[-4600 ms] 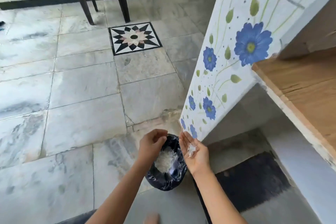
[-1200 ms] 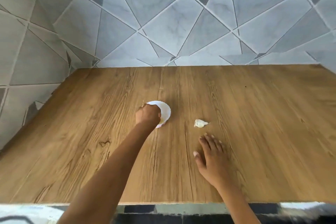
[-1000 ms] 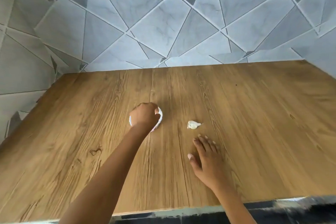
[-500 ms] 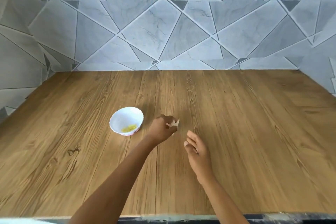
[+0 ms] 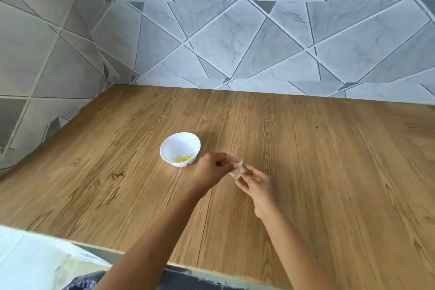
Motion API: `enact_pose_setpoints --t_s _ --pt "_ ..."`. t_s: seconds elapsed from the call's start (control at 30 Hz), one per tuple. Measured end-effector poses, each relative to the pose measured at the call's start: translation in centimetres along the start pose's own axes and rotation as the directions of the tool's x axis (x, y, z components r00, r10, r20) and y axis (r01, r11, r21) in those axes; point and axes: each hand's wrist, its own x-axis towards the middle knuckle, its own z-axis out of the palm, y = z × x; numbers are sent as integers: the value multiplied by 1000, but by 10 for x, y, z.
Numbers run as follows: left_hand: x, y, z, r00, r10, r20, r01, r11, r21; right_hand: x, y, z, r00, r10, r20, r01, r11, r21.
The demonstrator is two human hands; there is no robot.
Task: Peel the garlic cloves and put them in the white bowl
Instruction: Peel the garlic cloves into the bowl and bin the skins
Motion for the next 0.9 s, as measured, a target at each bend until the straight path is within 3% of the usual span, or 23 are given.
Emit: enact_pose_setpoints --t_s 0.2,0.4,0.57,0.67,0.73,0.83,0.9 --pt "3 -6 -6 998 45 48 -48 997 53 1 7 2 993 -118 14 119 988 -102" --pt "1 -21 -1 999 -44 2 44 995 -91 -1 19 11 958 -280 -54 244 903 -354" --pt "-2 -26 3 997 -70 -29 68 996 -60 0 24 14 961 -264 -79 209 886 -413" --pt "-2 -25 1 996 -62 -68 64 998 17 -3 21 13 977 -202 -68 171 934 -314" --pt "0 -24 -3 992 -93 -82 89 995 -53 -6 18 11 991 -137 0 134 966 -221" --pt "-2 -22 -5 985 -170 -11 164 966 -202 -8 16 9 985 -127 117 155 950 -272" --pt "-3 -20 -3 991 -136 21 137 976 -168 -8 13 10 987 -134 90 154 949 -275"
